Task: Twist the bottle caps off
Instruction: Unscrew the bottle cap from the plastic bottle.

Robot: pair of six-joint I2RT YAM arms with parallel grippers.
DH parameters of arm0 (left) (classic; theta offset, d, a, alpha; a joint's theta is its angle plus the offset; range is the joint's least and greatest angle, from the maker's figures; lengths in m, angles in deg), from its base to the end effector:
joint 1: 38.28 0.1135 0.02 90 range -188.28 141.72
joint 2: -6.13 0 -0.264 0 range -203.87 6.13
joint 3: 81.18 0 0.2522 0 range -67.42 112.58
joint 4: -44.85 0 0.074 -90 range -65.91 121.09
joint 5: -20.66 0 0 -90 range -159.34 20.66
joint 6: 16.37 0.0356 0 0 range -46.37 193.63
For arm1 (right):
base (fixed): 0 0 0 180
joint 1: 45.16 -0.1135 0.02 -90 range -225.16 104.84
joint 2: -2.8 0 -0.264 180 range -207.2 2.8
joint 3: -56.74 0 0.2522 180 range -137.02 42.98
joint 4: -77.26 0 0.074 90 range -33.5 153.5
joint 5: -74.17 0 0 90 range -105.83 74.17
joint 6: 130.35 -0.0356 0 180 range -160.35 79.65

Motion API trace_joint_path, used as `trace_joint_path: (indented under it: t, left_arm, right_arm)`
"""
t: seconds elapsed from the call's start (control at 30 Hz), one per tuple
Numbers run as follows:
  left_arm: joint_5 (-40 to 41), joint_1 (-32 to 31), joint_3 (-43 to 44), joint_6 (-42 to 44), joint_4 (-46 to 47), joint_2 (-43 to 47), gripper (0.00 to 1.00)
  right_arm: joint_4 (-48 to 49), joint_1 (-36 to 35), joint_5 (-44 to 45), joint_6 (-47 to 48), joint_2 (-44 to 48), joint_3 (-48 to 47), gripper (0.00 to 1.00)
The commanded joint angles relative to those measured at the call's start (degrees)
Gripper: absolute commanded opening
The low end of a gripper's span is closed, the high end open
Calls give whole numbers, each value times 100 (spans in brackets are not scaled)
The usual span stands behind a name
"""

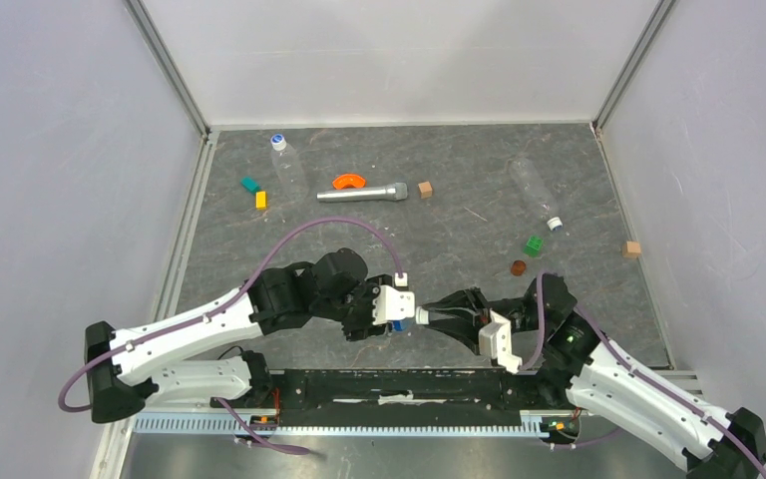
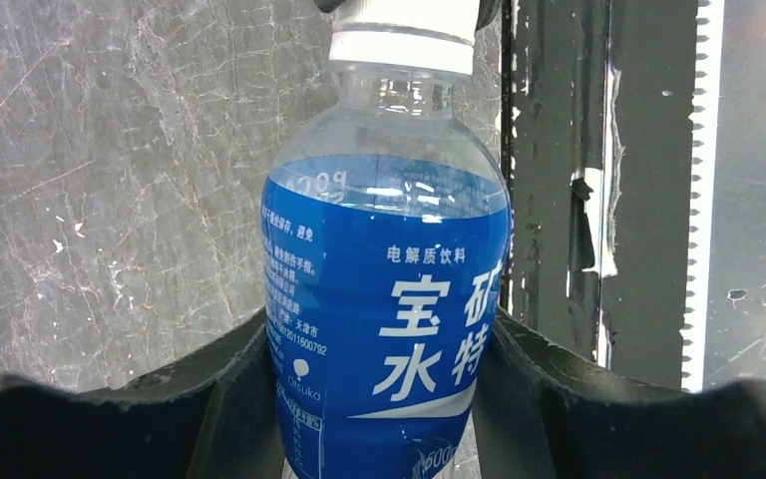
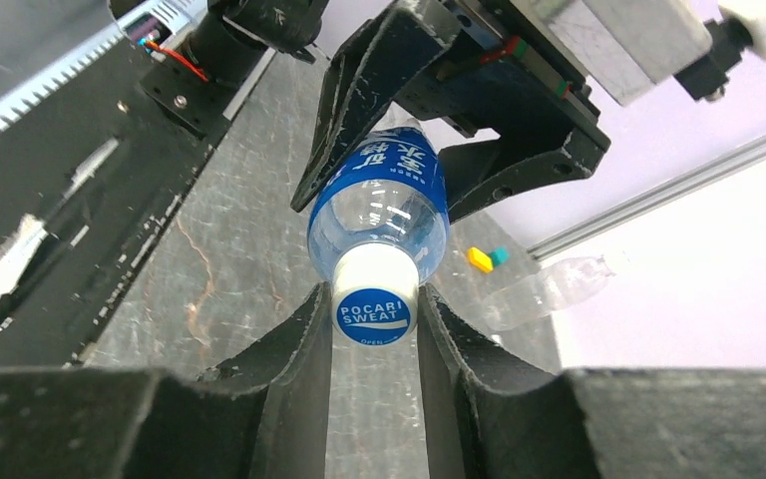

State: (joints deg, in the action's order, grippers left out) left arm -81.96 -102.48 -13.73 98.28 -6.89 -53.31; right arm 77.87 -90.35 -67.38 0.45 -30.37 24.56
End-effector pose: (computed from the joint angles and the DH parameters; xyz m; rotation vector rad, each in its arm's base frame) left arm 0.0862 -0.1961 0.3008 1.7512 1.6256 -0.5934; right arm 0.0840 0.1242 0.2529 -1.5157 0.5933 0.7640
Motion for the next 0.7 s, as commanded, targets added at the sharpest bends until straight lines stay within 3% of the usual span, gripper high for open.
trace_joint_path:
  t: [0.0, 0.33, 0.43, 0.5, 0.57, 0.63, 0.67]
  left_arm:
    - [-557, -91, 300, -145, 519, -62, 2]
    - [-466, -84, 278, -168, 519, -195, 2]
    - [-328, -86, 198, -216, 520, -185, 2]
    - [-214, -92, 115, -277, 524, -152, 2]
    - [72, -84, -33, -397, 622, -92, 2]
    - [381, -92, -190, -503, 660, -23, 2]
    - [555, -88, -255, -549, 662, 28, 2]
  right_arm:
    - [-13, -86, 303, 1264, 197, 167, 0]
    - [507, -98, 444, 846, 109, 376, 0]
    - [638, -100, 475, 583, 38, 427, 23]
    - [750, -90, 606, 422, 29, 451, 29]
    - [872, -95, 756, 181, 77, 510, 45]
    - [854, -96, 785, 140, 181, 577, 54]
    - [845, -95, 831, 119, 260, 629, 65]
